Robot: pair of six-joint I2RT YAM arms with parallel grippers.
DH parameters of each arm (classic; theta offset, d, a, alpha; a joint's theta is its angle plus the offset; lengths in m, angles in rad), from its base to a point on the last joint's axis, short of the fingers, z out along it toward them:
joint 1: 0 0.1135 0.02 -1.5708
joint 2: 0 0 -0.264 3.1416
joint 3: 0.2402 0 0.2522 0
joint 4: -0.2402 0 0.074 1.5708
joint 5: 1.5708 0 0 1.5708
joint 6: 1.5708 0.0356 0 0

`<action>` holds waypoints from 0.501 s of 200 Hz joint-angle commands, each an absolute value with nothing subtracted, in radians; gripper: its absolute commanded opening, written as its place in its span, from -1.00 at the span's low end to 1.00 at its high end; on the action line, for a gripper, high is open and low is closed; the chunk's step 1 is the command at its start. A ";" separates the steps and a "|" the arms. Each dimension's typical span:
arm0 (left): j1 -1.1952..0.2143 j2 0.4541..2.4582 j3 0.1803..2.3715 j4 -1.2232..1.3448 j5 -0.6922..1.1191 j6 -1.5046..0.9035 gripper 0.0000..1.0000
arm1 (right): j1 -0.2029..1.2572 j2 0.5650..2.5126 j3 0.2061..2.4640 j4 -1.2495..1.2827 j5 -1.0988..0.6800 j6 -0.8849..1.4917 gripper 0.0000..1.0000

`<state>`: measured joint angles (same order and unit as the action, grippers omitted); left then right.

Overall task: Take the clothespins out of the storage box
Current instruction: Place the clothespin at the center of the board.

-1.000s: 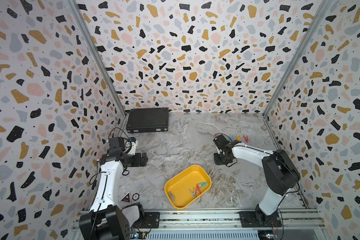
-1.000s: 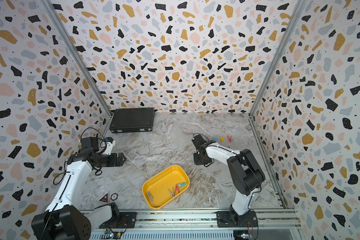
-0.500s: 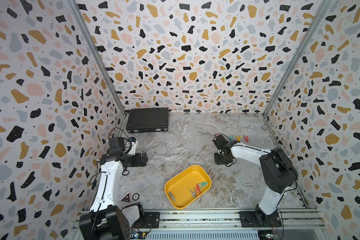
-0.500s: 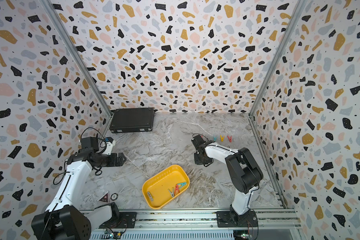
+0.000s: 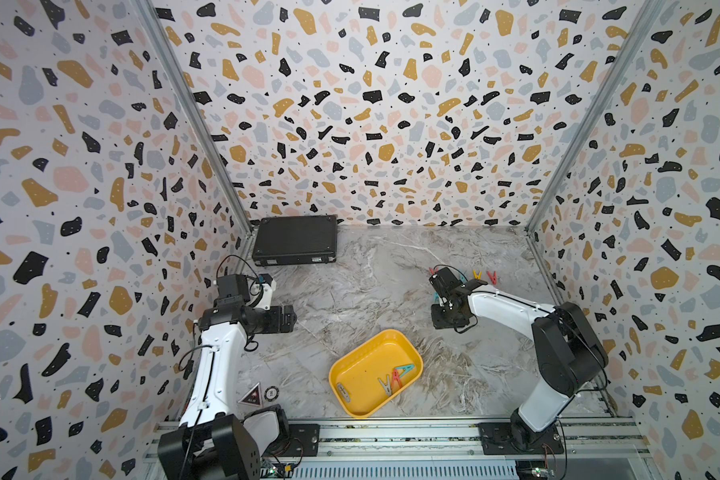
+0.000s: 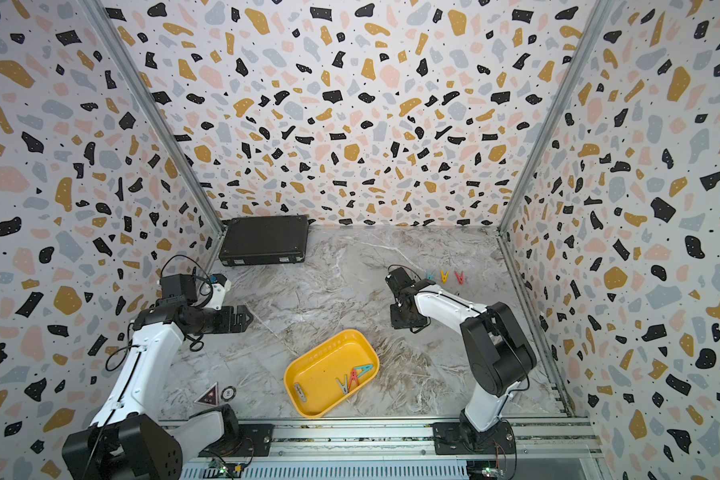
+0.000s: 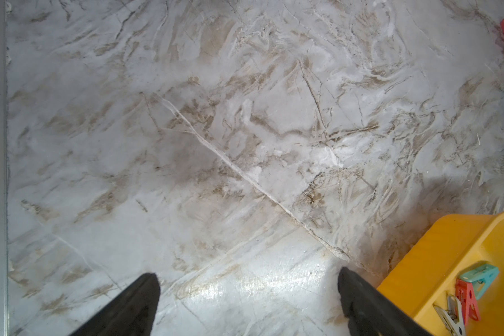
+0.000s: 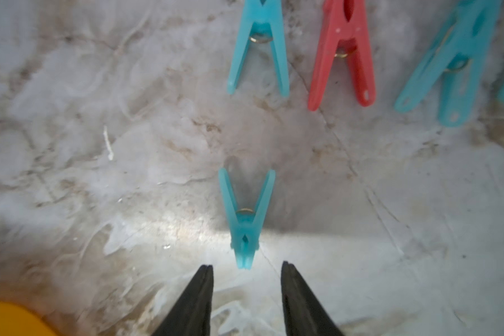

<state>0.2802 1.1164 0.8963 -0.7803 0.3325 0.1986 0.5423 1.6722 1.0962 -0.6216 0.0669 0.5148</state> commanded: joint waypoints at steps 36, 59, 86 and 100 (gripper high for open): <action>0.279 1.104 0.917 -0.807 0.383 0.212 0.99 | 0.548 1.409 1.130 -0.789 -0.033 0.481 -0.08; 0.278 1.118 0.929 -0.821 0.419 0.208 0.99 | 0.564 1.310 1.112 -0.824 -0.135 0.460 -0.09; 0.258 1.139 0.942 -0.833 0.464 0.212 1.00 | 0.649 1.215 1.092 -0.856 -0.157 0.448 -0.11; 0.231 1.149 0.955 -0.843 0.465 0.212 0.99 | 0.682 1.173 1.076 -0.855 -0.169 0.453 -0.12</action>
